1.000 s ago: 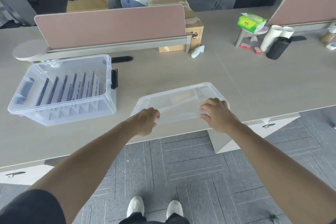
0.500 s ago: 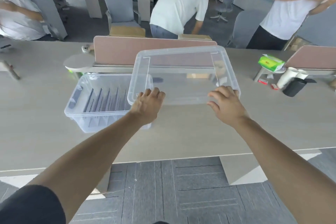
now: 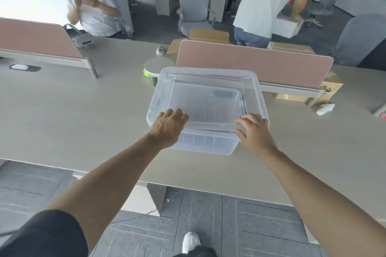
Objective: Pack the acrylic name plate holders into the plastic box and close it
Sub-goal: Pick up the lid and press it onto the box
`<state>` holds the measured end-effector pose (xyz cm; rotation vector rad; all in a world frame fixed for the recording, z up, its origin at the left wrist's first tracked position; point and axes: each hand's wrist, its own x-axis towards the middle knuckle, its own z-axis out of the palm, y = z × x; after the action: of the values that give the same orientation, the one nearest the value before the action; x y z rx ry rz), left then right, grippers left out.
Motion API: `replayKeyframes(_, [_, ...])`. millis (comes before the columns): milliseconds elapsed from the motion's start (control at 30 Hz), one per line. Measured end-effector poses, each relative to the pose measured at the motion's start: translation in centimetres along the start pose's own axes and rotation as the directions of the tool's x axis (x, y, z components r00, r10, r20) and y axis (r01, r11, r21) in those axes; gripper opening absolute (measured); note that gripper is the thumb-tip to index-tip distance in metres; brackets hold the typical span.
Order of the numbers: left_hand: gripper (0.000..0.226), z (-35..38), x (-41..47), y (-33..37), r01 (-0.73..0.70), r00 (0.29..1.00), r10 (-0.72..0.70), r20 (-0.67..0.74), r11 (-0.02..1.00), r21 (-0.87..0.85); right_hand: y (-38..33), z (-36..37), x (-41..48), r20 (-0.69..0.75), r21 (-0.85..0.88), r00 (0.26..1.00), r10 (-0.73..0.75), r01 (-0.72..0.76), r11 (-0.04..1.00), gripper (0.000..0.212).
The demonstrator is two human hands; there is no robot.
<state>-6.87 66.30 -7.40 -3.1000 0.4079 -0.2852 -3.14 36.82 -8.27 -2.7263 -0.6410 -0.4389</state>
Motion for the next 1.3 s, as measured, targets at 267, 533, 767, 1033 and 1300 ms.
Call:
replayKeyframes(267, [0.03,4.2,2.6,-2.2,0.042,0.986,-0.036,0.162,0.998,-0.037,1.6,5.9,2.9,0.133,0.054,0.991,-0.006,-0.001,0.999,0.023])
replayKeyframes(533, [0.028,6.6,3.7,-3.3,0.014,0.984,-0.002,0.178,0.998,-0.066,1.5,7.7,3.1,0.301,-0.144,0.954,0.02,0.025,0.989,0.025])
replayKeyframes(767, [0.026,7.8,3.9,-5.0,-0.024,0.987,0.042,0.153,0.993,-0.116,-1.7,7.4,4.1,0.413,-0.252,0.872,0.264,-0.169,0.953,0.025])
replayKeyframes(1033, [0.035,6.8,4.3,-6.5,0.016,0.97,0.058,0.236,0.954,-0.3,-3.4,6.7,4.4,0.482,-0.247,0.792,0.374,-0.286,0.926,0.026])
replayKeyframes(1300, [0.042,7.1,9.0,-8.7,0.055,0.993,-0.033,0.11,0.978,-0.202,-2.2,7.0,11.0,0.428,-0.033,0.856,0.291,-0.306,0.951,0.064])
